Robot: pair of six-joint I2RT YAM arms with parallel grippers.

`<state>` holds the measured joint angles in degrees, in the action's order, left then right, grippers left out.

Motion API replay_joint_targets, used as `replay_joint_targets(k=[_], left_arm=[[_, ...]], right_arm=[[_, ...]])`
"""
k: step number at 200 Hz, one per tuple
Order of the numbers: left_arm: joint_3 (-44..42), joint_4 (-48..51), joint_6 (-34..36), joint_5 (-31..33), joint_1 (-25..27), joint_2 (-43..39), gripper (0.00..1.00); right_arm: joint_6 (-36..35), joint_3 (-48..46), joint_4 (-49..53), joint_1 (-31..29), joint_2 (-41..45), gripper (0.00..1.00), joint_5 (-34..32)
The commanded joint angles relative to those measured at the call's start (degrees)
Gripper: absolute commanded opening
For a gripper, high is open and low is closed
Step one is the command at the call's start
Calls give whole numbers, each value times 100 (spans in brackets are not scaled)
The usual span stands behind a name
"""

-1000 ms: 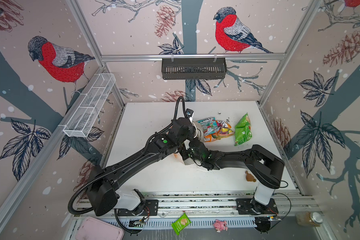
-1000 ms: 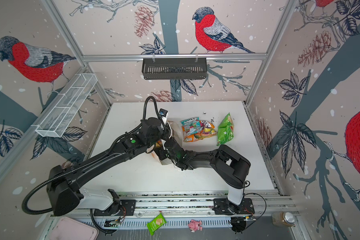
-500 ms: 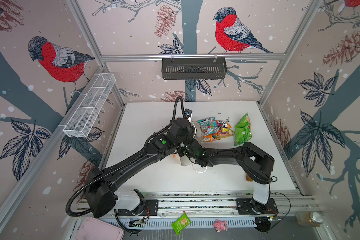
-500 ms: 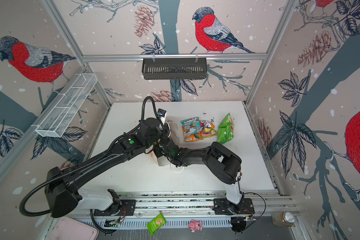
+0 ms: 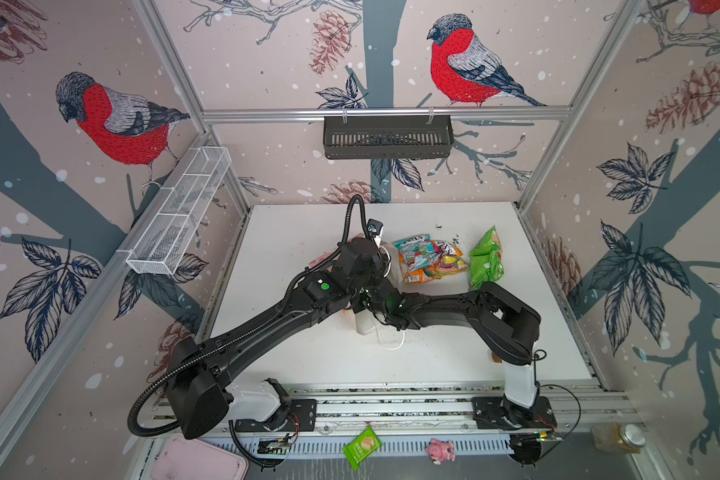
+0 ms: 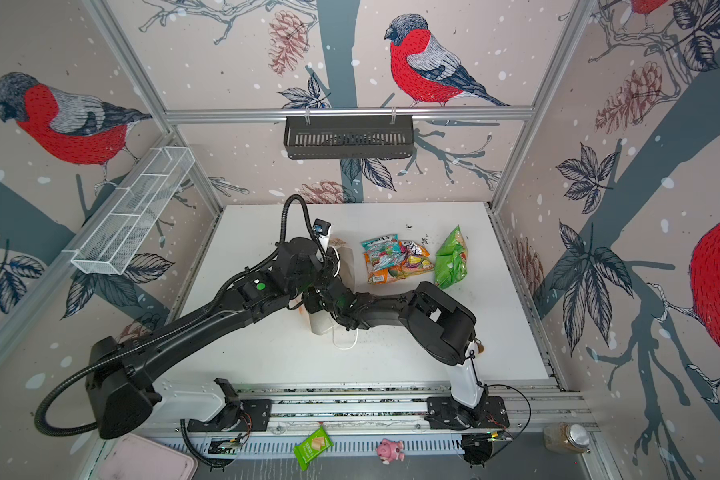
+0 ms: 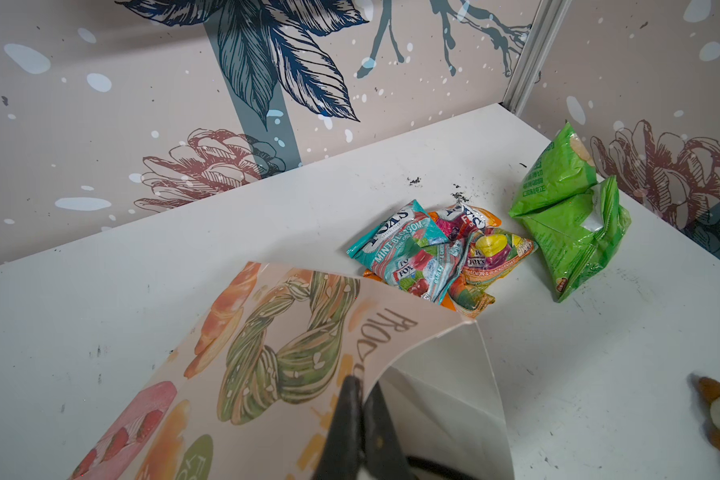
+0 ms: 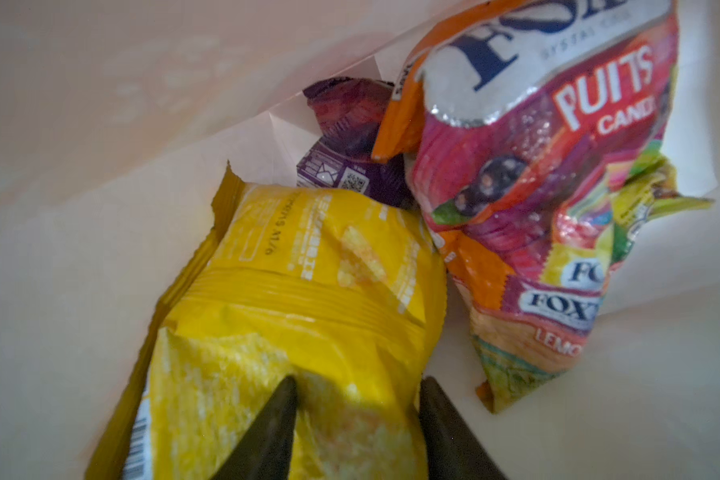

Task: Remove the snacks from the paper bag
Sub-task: 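Lower the right gripper into the bag toward the yellow snack pack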

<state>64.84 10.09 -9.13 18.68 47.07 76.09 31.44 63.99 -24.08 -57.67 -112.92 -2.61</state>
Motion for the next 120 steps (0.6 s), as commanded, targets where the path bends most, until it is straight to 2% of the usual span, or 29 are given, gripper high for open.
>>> replay_joint_targets(k=[1,24,120], left_arm=[[-15,-310,-45,79,2,-40,0],[11,-271,-37,120,4,-55,0],[17,-168,-28,374,-29,10,0]], right_arm=[[-5,39,142,6,-47,43,-133],[-15,60,165,17,-56,35,-131],[-74,62,222,27,49,13,-160]])
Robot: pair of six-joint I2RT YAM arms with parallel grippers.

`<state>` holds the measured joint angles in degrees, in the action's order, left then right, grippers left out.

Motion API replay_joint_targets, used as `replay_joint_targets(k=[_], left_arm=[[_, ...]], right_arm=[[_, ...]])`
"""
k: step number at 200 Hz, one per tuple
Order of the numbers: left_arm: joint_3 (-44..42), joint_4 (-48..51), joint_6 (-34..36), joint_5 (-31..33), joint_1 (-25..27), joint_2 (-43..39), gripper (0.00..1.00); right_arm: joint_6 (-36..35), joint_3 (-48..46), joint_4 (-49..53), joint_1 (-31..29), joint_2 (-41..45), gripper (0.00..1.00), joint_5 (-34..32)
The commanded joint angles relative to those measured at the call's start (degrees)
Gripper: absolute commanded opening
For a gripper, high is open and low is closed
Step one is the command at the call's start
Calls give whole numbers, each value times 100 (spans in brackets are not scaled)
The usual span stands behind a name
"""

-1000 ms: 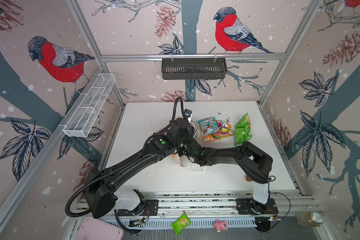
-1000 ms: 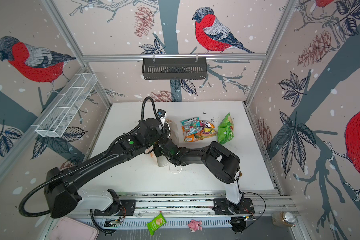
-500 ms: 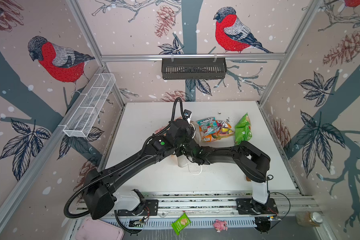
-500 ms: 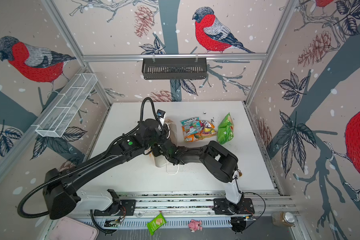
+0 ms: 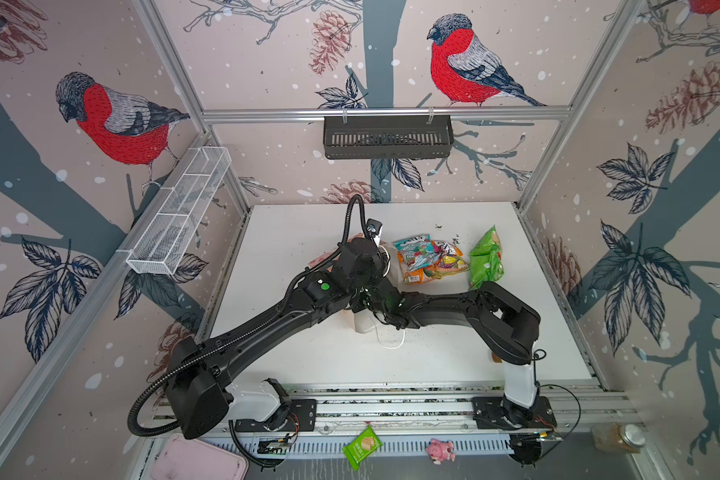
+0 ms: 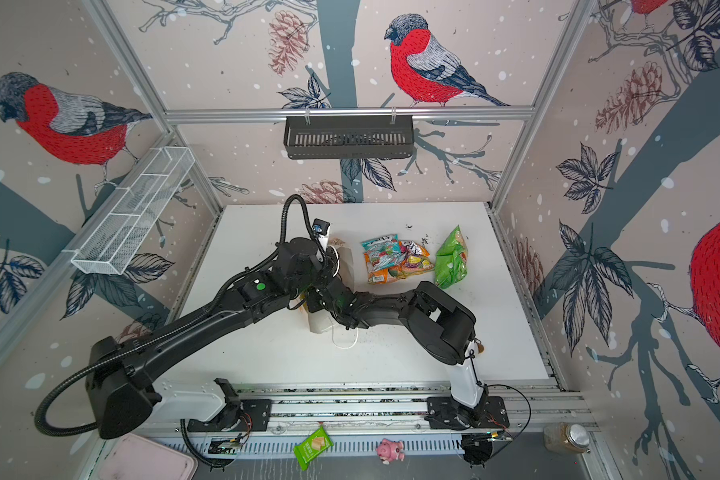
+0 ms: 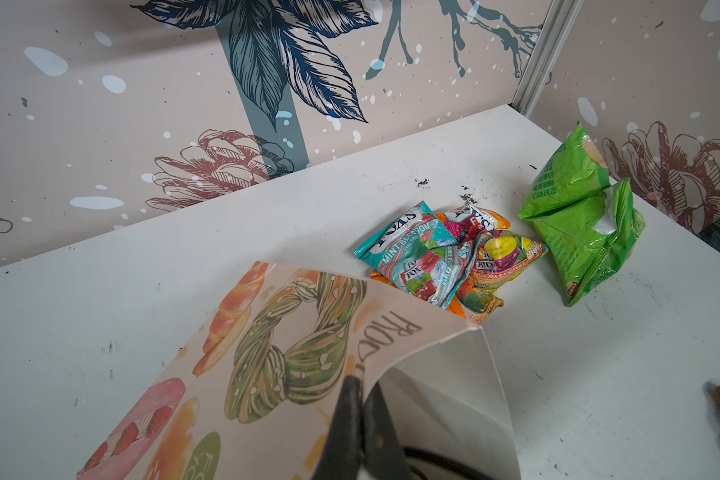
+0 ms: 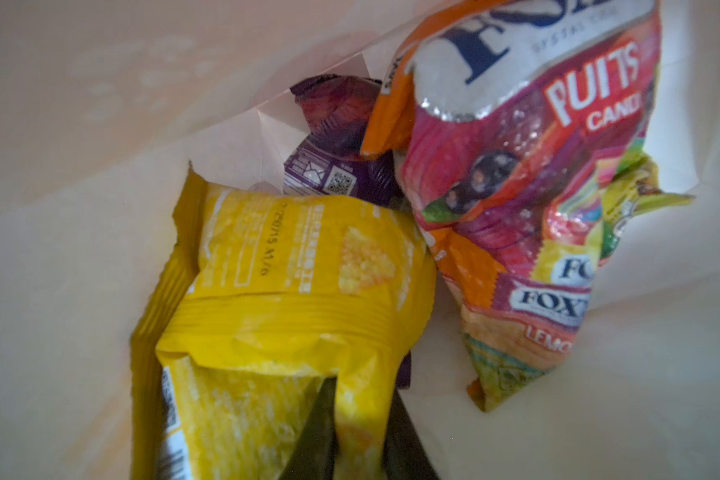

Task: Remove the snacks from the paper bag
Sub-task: 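Lower the right gripper into the bag toward the yellow snack pack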

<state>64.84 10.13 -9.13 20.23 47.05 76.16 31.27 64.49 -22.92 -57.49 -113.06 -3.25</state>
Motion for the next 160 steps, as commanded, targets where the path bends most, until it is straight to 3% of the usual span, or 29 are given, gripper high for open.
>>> replay_joint_targets(k=[1,54,160], left_arm=[[14,-171,-28,223,-28,4,0],[35,-55,-197,210,-263,118,0],[20,6,-243,340,-305,153,0]], right_arm=[[-53,12,109,10,63,12,-101],[-147,-50,91,5,199,3,-184],[-186,-110,101,52,386,0,-180]])
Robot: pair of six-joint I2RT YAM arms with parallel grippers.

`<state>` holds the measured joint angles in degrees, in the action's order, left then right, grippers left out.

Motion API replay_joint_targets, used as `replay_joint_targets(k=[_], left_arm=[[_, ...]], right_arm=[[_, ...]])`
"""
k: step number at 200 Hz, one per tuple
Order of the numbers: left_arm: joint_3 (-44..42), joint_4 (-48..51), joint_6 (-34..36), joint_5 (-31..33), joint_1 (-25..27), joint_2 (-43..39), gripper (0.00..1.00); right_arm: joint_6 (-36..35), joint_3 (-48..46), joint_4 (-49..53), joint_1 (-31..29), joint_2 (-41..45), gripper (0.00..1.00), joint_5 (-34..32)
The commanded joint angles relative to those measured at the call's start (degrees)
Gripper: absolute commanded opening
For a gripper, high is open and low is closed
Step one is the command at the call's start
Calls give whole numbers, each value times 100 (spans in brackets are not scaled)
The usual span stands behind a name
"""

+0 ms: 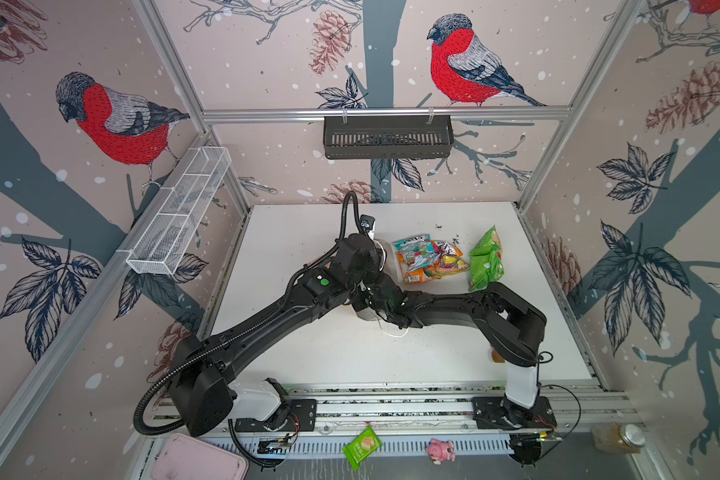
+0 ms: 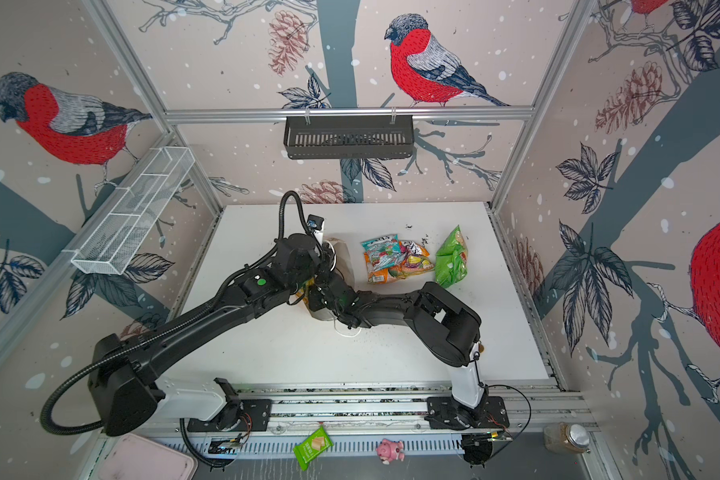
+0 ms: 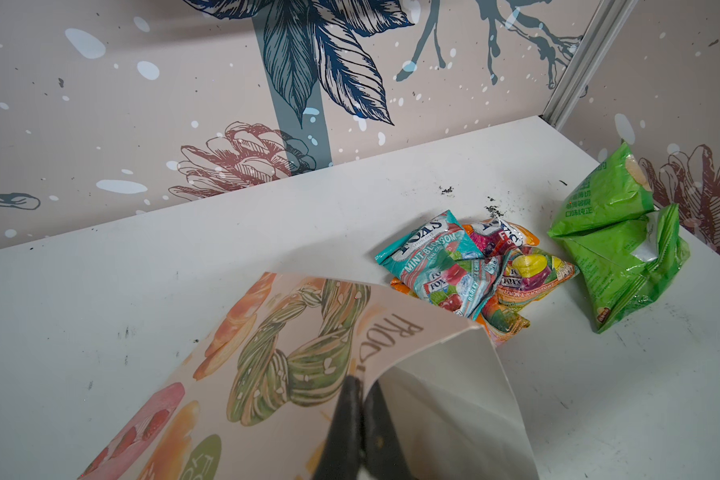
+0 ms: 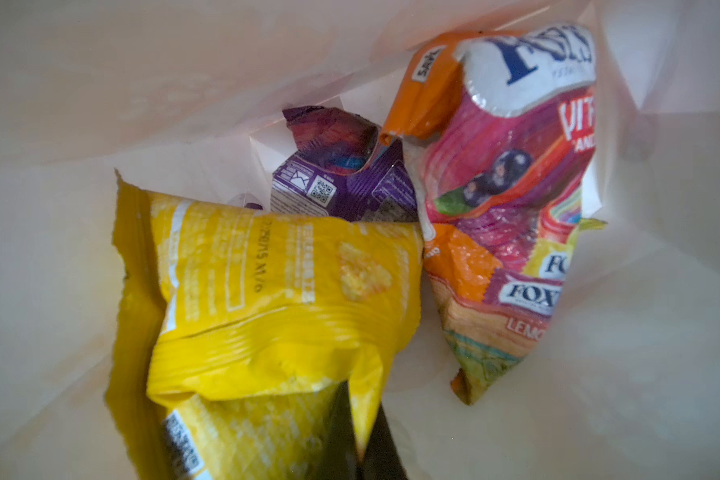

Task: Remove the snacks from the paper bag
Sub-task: 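Lower the right gripper into the bag toward the yellow snack pack, then close the right gripper on the yellow pack inside the bag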

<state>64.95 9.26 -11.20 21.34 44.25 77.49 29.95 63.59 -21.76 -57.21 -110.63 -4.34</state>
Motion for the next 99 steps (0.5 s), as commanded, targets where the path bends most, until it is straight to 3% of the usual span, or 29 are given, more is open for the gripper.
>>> replay_joint_targets(k=[1,99], left_arm=[[9,89,-38,225,-23,20,0],[-104,14,107,257,-22,-119,0]], right_arm=[[-53,-21,-14,25,145,0,-69],[28,-217,340,115,960,0,171]])
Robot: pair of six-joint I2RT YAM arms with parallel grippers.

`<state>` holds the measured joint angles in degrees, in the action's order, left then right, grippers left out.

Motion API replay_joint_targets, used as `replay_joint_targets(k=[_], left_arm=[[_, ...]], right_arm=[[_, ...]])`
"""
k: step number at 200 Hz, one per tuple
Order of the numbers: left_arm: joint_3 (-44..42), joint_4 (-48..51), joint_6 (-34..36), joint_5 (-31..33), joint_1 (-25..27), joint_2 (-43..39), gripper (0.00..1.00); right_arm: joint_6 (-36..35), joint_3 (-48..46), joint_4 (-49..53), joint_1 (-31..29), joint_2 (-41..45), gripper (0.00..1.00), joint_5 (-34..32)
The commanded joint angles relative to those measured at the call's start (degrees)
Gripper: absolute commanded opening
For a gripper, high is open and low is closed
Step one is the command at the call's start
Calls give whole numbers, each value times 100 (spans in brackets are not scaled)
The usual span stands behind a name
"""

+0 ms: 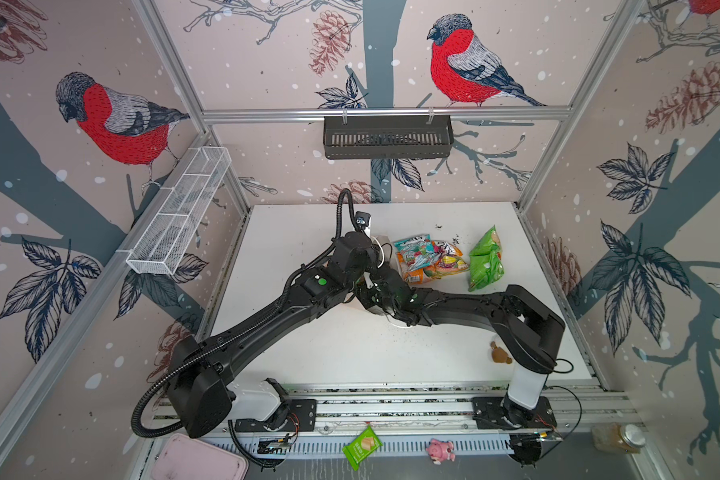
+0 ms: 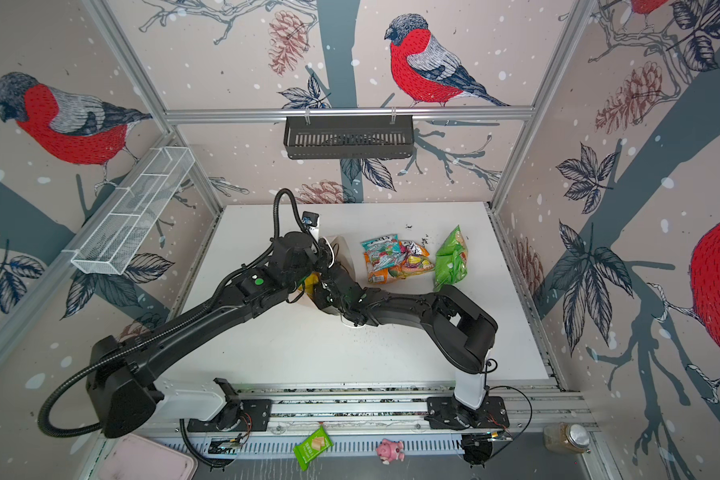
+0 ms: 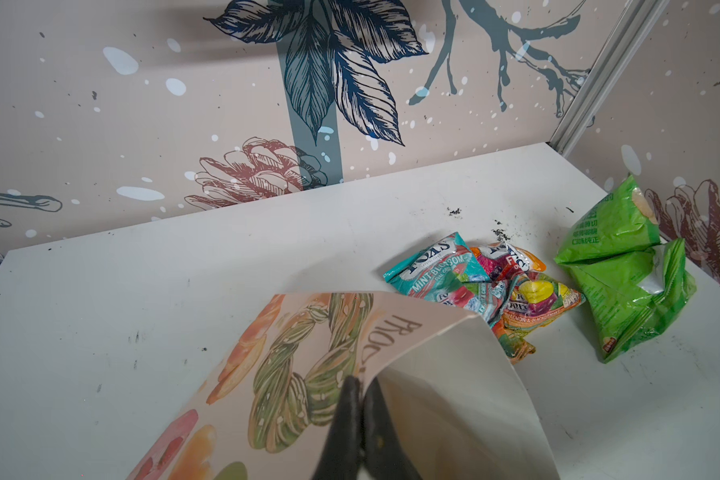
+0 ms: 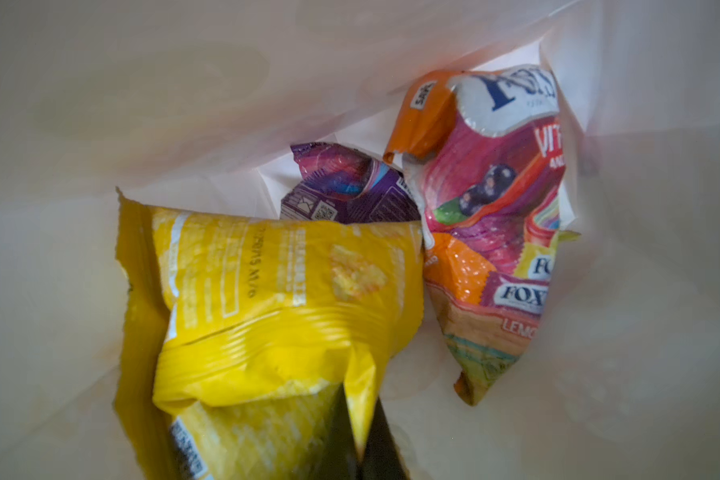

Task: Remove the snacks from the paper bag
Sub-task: 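Close the right gripper on the yellow pack inside the bag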

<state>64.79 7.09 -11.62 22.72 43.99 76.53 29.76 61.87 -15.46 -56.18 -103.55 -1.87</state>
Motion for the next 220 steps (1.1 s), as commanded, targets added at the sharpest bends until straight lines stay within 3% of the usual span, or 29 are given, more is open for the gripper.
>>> replay_joint_targets(k=[1,220], left_arm=[[-89,231,145,123,5,-24,0],[-46,237,173,-220,-307,-155,0]], right_arm=[[52,-48,-290,12,258,0,-81],[-167,-82,-188,191,1095,0,-376]])
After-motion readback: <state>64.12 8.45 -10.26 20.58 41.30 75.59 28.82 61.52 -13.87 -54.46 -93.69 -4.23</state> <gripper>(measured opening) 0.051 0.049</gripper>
